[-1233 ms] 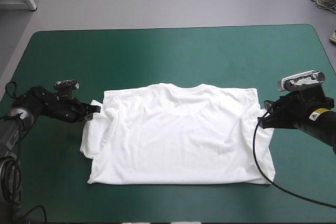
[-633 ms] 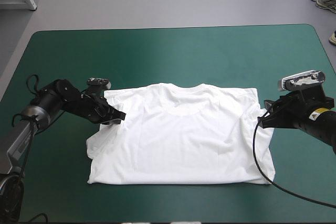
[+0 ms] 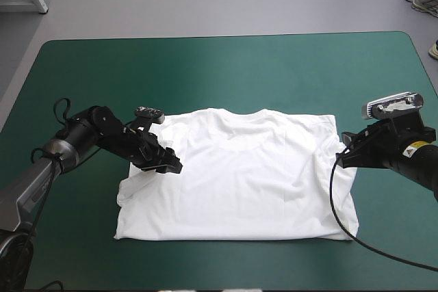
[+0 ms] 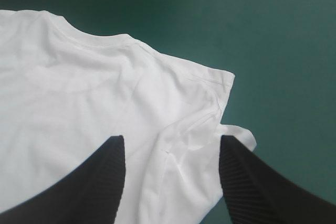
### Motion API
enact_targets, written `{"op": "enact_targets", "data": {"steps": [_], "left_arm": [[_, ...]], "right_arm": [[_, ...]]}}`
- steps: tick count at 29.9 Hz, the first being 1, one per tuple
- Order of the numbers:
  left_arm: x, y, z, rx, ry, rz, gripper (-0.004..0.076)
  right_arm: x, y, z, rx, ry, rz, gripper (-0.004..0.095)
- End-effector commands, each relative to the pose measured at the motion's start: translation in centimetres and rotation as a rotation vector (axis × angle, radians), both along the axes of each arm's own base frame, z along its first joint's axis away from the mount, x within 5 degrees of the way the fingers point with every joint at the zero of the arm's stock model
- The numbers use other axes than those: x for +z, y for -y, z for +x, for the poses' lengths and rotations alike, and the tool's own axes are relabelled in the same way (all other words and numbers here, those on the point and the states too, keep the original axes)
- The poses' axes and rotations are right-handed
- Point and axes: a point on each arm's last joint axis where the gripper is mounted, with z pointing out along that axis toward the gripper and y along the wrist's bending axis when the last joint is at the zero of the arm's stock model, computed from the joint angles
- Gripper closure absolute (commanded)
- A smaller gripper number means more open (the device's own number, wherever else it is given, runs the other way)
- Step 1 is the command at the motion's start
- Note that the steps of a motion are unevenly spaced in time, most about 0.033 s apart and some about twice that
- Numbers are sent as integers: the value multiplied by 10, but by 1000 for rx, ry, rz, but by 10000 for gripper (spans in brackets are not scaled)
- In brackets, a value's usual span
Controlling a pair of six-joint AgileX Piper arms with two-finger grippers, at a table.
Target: Fold the cloth
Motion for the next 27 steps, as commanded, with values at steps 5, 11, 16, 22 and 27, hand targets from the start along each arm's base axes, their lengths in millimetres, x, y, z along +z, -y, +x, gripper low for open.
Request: {"op": "enact_targets", "data": {"steps": [5, 11, 16, 22, 27], "left_arm": [[52, 19, -19, -69, 62, -279, 223], [62, 13, -20, -79, 124, -198, 223], [60, 10, -19, -67, 121, -160, 223], [73, 8, -21, -51, 195, -162, 223], [100, -6, -25, 37, 388, -69, 223]], "right_arm": [[14, 7, 1, -76, 80, -31, 395], [8, 7, 11, -84, 40, -29, 395], [-3, 5, 28, -84, -19, -9, 395], [-34, 20, 74, -175, -101, -27, 457], [-79, 45, 112, -207, -267, 51, 467]]}}
